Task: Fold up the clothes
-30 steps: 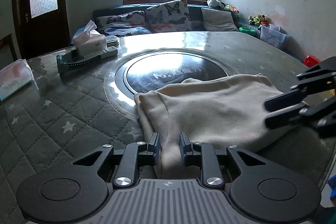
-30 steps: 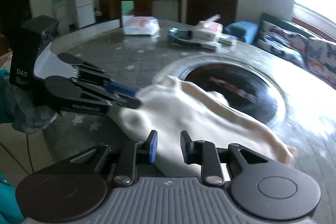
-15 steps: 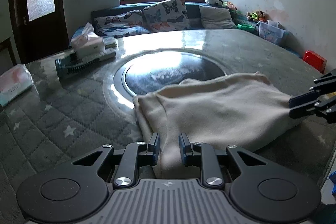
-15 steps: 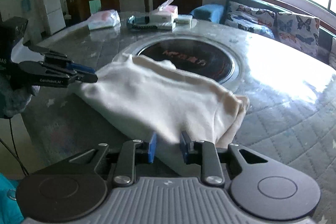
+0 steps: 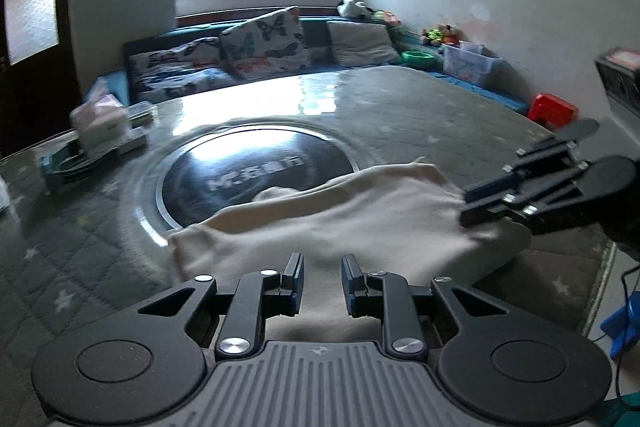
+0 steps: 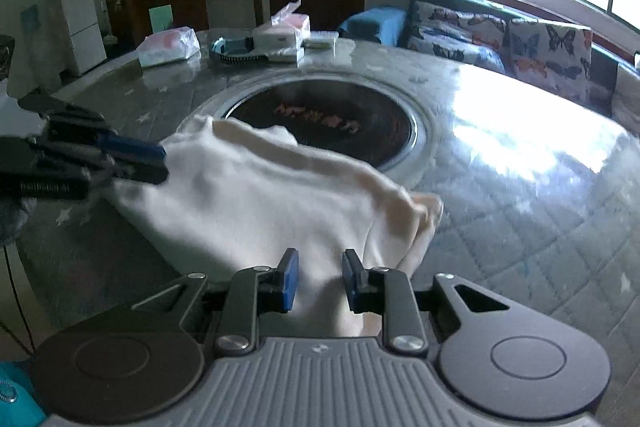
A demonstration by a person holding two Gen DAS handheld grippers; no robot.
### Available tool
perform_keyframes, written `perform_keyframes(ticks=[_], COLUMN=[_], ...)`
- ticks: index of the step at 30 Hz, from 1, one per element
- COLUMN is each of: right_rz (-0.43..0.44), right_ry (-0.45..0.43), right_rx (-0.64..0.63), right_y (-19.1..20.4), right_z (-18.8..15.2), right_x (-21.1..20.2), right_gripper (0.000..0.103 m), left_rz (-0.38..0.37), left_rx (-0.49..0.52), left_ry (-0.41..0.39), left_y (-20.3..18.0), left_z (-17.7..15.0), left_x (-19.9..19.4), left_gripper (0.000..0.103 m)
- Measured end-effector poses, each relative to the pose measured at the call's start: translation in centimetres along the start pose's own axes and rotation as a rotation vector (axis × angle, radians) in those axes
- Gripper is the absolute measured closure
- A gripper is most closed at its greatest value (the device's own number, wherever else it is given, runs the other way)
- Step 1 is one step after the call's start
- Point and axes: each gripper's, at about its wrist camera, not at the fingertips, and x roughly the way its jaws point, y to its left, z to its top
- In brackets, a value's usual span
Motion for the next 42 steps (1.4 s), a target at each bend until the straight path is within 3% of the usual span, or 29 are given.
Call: perform_keyframes(ticks=[8,16,23,28,30,32,35,42], right_rz=[-0.008,-0.026,-0.03,-0.033,-0.039,-0.042,-0.044,-0.055], right_ry=[-0.016,0.005,-0.004,-0.024,-0.035,-0.042,-0.05,-0.069], right_rx=[-0.006,0.029,0.051,0.05,0.049,0.049,0.05,0.054], right_y=[-0.8,-1.9,-2.3,-2.1,-1.9,-1.8,-1.5,-1.1], right_z=[3.2,4.3,3.9,3.8,3.8,3.7,3.6,3.1], right_x=[2.9,6.9,7.2,6.5,6.2,5.9,5.6,4.7], right_gripper=[0.08,0.081,0.078,0.063,0.056,0.054,0.038,0.028], left_rz=[-0.089,-0.123,-0.128,-0.111,-0.1,-0.082,-0.063,-0.02], left_rx=[0.025,0.025,0.007,-0.007,-0.014,-0.021,-0.031,-0.045], left_ry=[0.005,0.041,0.04,0.036,0.035,0.034,0.03,0.005], left_y=[-2.4,-3.3,-3.1,-3.0,-2.9,-2.8,-2.5,-1.6], left_z=[0.5,0.0,0.0,-0.2,-0.3,-0.4,-0.6,-0.8], left_x=[1.5,2.7,2.8,2.3,2.1,1.8,1.4,0.4], left_gripper=[0.08,0.077,0.057,0.045,0.036,0.031,0.028,0.012])
